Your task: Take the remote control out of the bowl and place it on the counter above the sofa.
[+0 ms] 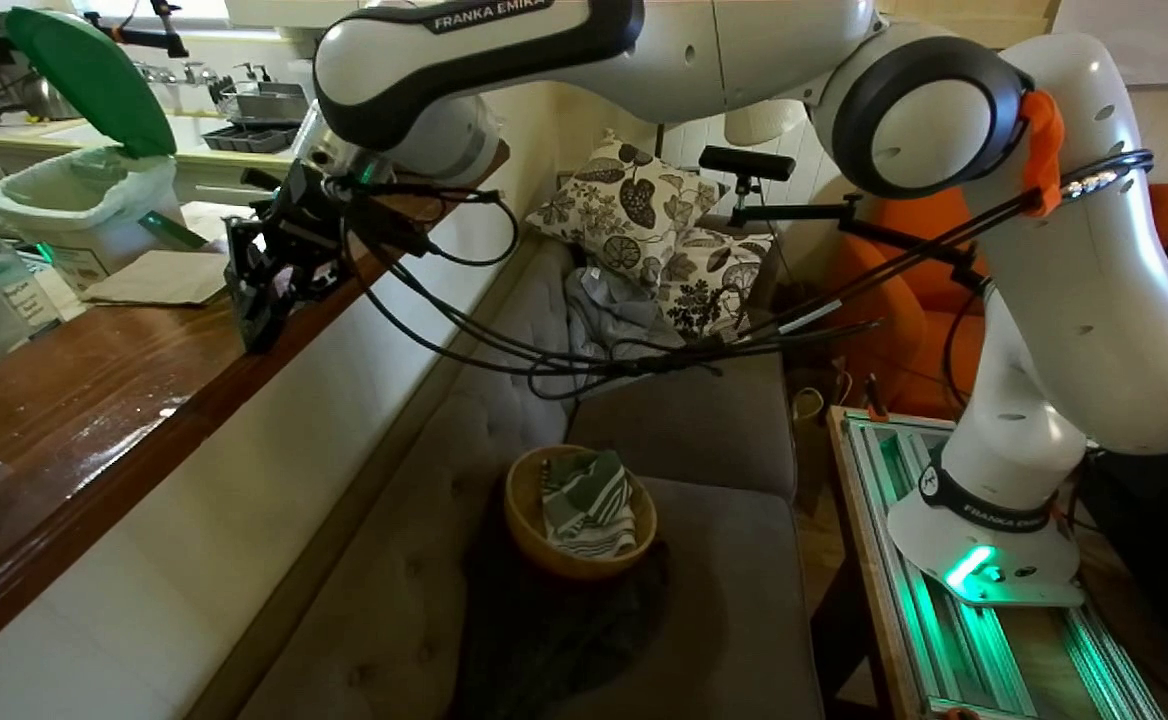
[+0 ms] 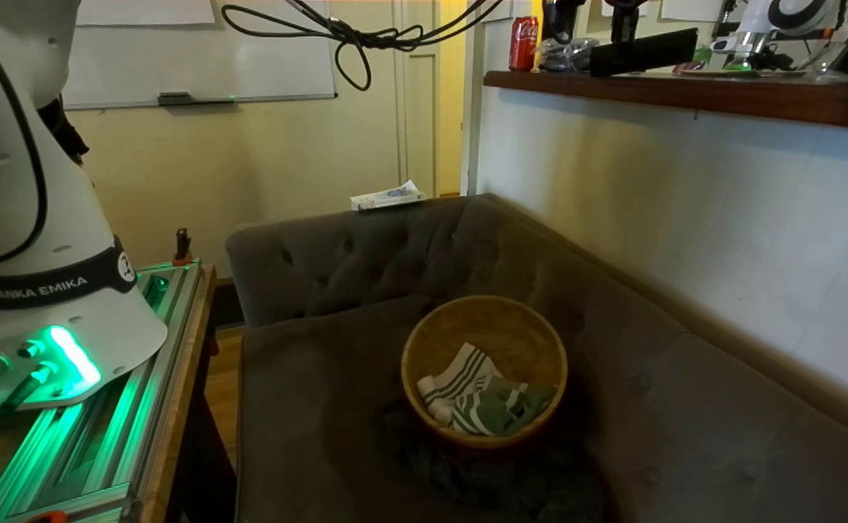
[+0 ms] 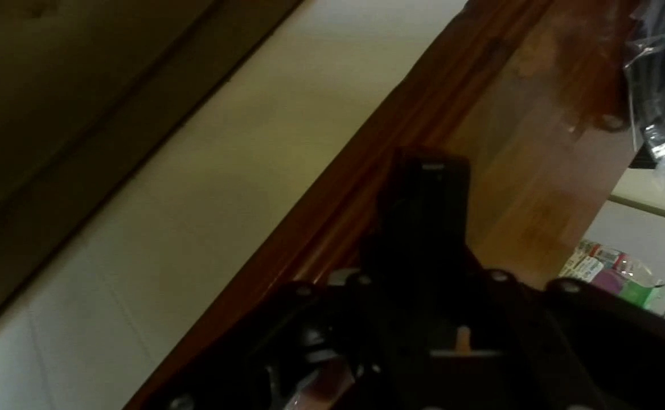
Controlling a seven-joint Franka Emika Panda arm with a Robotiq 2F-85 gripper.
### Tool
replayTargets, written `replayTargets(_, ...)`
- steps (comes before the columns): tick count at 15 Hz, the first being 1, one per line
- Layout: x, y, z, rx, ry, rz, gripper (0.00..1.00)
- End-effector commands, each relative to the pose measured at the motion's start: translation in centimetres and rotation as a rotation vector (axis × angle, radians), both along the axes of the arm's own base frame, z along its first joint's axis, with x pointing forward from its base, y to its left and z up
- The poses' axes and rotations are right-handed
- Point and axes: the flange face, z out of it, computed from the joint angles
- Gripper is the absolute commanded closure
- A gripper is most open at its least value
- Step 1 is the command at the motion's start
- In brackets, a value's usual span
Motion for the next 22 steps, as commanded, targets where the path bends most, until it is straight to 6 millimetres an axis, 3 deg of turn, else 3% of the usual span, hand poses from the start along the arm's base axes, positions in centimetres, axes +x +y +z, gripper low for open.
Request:
replayTargets(1,1.4,2.2,1.7,0.042,0.01,-0.026,0.93)
replayTargets(5,2.6,4.3,2.6,0.095,-0.013,-0.045,0.93)
replayTargets(8,3.4,5.5,2.0,0.078,-0.028,-0.056,0.93)
replayTargets(16,4.8,6.2,0.2,0.043,-0.033,-0.098,0.93)
replayTargets(18,5.0,6.2,0.3,0.027,-0.039,-0.099,0.44)
replayTargets(20,5.1,6.2,0.7,-0.035,-0.066,-0.079,0.4)
replayTargets(22,5.2,6.0,1.5,-0.126,-0.108,-0.054,0.27)
